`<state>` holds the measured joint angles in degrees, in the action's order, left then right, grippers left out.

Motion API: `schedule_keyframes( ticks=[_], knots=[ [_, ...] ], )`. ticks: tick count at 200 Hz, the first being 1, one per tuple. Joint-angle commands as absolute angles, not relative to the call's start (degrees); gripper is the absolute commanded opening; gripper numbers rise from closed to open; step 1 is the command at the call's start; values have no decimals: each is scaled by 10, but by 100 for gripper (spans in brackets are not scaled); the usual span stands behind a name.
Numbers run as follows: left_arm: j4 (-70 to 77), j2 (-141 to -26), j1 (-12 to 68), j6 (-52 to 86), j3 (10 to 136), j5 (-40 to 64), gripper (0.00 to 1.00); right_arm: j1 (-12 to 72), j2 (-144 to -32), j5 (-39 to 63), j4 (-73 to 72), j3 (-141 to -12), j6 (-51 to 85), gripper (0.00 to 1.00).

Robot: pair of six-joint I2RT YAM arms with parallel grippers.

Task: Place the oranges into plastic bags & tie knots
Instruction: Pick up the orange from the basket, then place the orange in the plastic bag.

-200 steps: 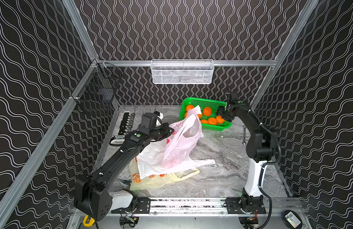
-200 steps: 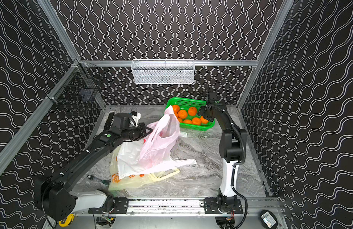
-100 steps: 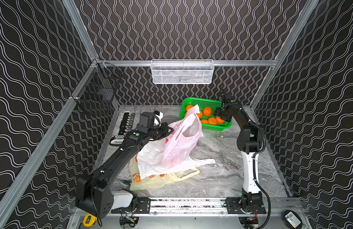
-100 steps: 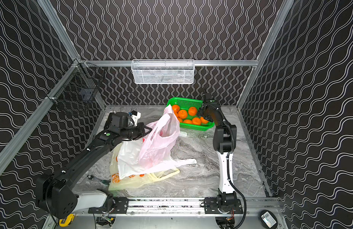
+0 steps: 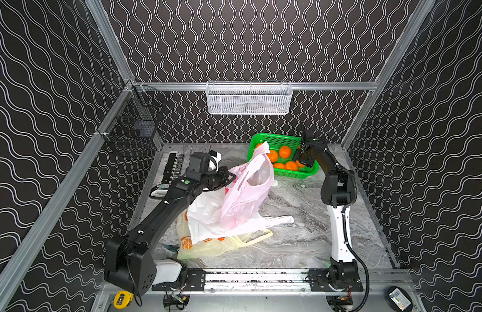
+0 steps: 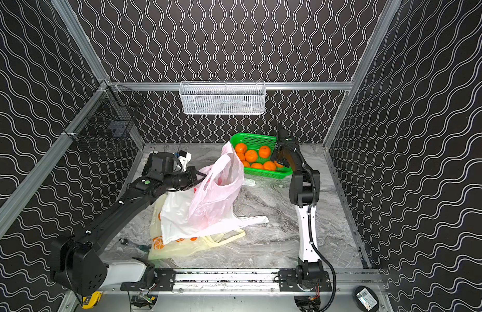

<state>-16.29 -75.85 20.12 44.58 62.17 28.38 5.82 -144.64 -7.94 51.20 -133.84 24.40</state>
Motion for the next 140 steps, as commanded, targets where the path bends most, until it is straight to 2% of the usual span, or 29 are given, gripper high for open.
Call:
schedule_keyframes(
  ticks=[1,31,67,108,140],
  knots=[
    [-140,-758,199,433,622,292,0,56,-1427,-91,522,-1335,237,64],
    [-115,-743,197,431,614,298,0,56,-1360,-97,510,-1305,235,59],
    [-62,-734,195,432,594,315,0,56,-1183,-69,450,-1166,239,55],
    [-28,-731,192,419,580,323,0,75,-942,78,375,-966,250,52],
    [-8,-739,192,403,577,346,0,132,-801,198,306,-846,265,51]
  ],
)
